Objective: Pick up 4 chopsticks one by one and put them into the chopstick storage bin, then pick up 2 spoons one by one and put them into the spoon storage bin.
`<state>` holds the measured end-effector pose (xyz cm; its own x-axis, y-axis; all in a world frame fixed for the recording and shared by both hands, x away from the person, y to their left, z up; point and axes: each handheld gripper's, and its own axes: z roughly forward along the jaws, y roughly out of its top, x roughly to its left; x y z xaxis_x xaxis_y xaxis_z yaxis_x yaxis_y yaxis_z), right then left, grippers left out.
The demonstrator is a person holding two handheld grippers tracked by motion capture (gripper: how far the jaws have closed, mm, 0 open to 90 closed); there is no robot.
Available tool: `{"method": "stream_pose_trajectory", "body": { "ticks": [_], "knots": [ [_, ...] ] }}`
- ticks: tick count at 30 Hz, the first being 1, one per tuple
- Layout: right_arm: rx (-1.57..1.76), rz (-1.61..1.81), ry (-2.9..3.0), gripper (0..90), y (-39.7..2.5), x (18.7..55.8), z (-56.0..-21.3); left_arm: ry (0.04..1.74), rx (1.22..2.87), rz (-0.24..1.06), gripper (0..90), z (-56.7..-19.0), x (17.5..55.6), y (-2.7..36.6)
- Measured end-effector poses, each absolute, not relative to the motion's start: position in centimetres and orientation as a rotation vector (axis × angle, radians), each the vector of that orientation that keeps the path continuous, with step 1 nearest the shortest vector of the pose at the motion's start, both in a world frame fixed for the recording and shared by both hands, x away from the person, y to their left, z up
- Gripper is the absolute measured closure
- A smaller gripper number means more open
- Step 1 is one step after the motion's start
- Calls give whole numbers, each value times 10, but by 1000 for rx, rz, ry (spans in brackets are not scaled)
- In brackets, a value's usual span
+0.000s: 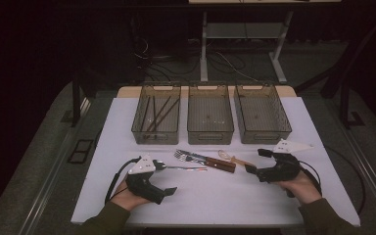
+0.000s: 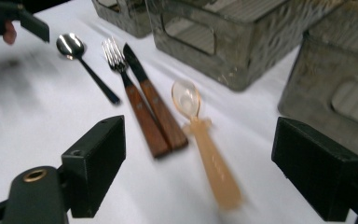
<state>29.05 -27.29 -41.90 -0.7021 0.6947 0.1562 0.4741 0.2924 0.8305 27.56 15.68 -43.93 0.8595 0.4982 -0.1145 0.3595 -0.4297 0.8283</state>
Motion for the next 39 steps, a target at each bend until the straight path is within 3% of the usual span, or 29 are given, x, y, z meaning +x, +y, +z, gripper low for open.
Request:
{"method": "stream_pose_trajectory", "body": {
  "ticks": [19, 33, 39],
  "knots": [
    [1111, 1381, 2279, 133, -313, 262, -442, 677, 2065, 214, 25, -434, 282, 165],
    [1121, 1368, 2274, 133, -313, 264, -444, 783, 2011, 264, 288, -421, 310, 189],
    [1134, 1348, 2275, 133, -314, 264, -445, 798, 2025, 276, 354, -416, 326, 191]
  ]
}}
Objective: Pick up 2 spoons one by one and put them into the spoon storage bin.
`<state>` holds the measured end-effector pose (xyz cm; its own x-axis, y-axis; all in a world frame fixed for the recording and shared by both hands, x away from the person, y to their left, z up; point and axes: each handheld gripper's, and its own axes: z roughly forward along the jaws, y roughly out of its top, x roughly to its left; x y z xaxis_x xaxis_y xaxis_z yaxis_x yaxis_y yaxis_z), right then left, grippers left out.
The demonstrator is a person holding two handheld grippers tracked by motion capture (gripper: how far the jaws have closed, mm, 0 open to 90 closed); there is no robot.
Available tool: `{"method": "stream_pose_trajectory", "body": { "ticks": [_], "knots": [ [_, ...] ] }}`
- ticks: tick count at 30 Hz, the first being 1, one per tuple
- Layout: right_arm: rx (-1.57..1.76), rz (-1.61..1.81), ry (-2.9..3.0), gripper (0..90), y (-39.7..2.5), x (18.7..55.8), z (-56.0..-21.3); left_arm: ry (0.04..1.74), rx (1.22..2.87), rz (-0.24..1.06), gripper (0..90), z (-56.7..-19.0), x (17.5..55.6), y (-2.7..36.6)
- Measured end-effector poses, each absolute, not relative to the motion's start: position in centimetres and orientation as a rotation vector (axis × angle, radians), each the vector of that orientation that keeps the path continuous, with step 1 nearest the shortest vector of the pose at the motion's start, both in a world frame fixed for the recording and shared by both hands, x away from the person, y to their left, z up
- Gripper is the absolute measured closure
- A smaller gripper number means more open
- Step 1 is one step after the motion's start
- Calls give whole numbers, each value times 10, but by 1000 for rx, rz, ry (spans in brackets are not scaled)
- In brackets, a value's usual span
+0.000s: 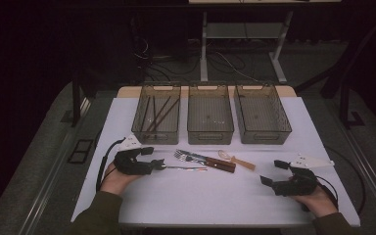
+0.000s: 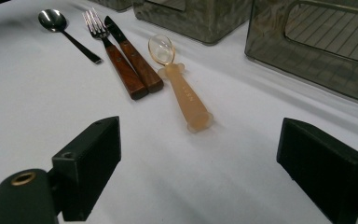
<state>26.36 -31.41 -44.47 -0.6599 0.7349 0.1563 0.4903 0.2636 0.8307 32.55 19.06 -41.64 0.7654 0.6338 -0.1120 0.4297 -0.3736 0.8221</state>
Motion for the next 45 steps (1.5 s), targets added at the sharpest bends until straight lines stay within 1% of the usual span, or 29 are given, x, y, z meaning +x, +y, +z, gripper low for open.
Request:
{"method": "stream_pose_trajectory", "body": {
  "ticks": [6, 14, 23, 32, 45],
  "knots": [
    [1144, 1359, 2262, 133, -314, 264, -443, 816, 2043, 250, 403, -415, 344, 188],
    [1132, 1361, 2258, 133, -315, 262, -441, 850, 2106, 212, 491, -427, 349, 189],
    [1118, 1339, 2267, 133, -312, 262, -440, 829, 2171, 159, 495, -433, 348, 191],
    [1108, 1324, 2275, 133, -311, 262, -441, 832, 2227, 142, 515, -436, 345, 191],
    [1085, 1292, 2291, 133, -309, 261, -442, 825, 2255, 116, 539, -439, 343, 190]
  ]
}}
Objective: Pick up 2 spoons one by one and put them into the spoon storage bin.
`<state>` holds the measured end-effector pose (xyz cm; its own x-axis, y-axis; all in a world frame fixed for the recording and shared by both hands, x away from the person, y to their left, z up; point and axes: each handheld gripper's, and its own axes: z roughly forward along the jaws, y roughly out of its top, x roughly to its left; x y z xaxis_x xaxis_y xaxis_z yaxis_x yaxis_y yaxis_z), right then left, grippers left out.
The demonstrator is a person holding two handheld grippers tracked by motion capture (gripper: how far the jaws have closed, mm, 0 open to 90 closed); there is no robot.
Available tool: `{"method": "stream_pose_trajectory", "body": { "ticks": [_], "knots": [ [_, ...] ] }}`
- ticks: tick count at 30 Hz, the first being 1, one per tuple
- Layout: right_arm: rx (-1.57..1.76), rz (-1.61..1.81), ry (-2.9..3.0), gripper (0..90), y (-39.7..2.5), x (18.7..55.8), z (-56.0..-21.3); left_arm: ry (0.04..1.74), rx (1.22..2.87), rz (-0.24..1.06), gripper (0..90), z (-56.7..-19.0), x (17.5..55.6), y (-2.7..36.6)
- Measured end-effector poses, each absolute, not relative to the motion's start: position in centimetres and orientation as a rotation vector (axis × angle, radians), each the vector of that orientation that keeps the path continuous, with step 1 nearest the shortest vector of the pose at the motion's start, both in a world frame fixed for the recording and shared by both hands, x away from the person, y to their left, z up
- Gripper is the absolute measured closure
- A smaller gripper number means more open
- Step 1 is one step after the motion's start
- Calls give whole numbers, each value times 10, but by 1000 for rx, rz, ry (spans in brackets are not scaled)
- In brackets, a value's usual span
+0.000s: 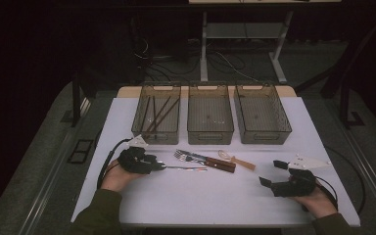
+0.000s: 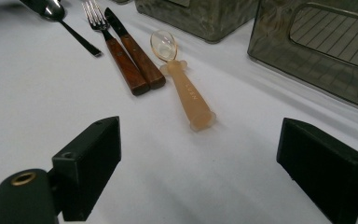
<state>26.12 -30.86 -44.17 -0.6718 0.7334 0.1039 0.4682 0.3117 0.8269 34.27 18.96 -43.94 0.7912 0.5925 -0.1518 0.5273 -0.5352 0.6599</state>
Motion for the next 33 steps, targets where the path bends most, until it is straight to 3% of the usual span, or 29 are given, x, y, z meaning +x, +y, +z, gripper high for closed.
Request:
{"method": "stream_pose_trajectory", "body": {
  "ticks": [18, 33],
  "knots": [
    [1083, 1292, 2287, 134, -308, 261, -441, 776, 2294, 143, 594, -442, 338, 187],
    [1082, 1291, 2285, 134, -308, 261, -441, 712, 2292, 115, 721, -443, 333, 194]
  ]
}}
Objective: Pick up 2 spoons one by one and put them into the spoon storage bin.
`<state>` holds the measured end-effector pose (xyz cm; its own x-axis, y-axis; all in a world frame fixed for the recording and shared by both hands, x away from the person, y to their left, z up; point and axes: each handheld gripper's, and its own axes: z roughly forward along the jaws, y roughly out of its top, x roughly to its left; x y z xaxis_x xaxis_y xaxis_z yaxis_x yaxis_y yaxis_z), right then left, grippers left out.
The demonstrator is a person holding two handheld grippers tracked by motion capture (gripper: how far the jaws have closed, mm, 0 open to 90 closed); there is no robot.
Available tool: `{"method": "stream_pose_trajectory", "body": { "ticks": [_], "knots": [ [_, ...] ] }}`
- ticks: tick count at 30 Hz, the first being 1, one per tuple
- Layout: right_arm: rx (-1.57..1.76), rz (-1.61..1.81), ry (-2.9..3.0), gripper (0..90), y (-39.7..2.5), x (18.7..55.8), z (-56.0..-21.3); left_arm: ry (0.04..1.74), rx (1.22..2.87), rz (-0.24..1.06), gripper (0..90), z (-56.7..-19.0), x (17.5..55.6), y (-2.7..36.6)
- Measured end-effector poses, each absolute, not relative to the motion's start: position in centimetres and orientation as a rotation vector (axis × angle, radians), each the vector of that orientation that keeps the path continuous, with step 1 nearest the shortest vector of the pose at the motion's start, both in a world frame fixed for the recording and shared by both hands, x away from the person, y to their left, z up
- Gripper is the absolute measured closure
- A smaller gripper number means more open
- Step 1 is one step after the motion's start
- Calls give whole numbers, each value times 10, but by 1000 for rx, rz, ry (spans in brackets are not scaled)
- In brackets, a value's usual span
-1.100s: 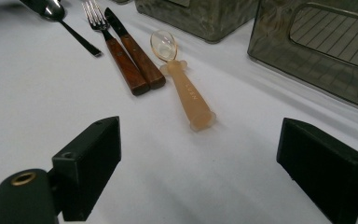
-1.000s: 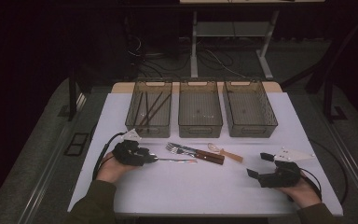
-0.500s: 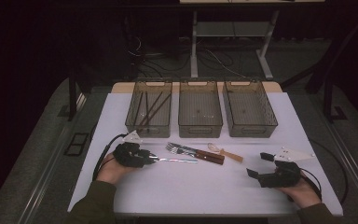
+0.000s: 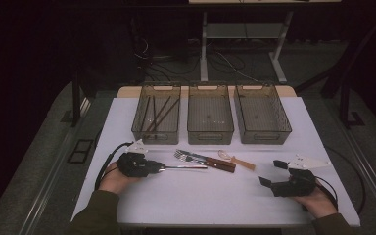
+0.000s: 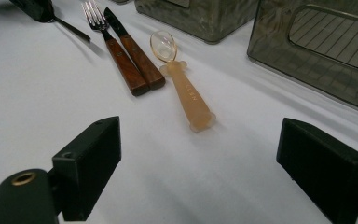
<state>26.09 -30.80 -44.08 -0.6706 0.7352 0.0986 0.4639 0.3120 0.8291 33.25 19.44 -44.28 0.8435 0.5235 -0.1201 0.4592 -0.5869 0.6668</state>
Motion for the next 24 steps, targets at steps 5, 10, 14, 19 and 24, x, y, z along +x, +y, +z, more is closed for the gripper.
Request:
{"method": "stream_pose_trajectory", "body": {
  "ticks": [5, 10, 14, 19, 24],
  "knots": [
    [1084, 1289, 2287, 134, -308, 261, -440, 659, 2326, 104, 784, -443, 330, 192],
    [1083, 1289, 2286, 134, -308, 260, -440, 663, 2333, 107, 842, -442, 329, 191],
    [1081, 1290, 2288, 134, -308, 260, -440, 649, 2346, 112, 846, -442, 330, 191],
    [1082, 1290, 2289, 134, -308, 260, -440, 651, 2347, 114, 850, -442, 330, 191],
    [1081, 1289, 2290, 134, -308, 260, -440, 655, 2338, 100, 853, -442, 329, 191]
  ]
}}
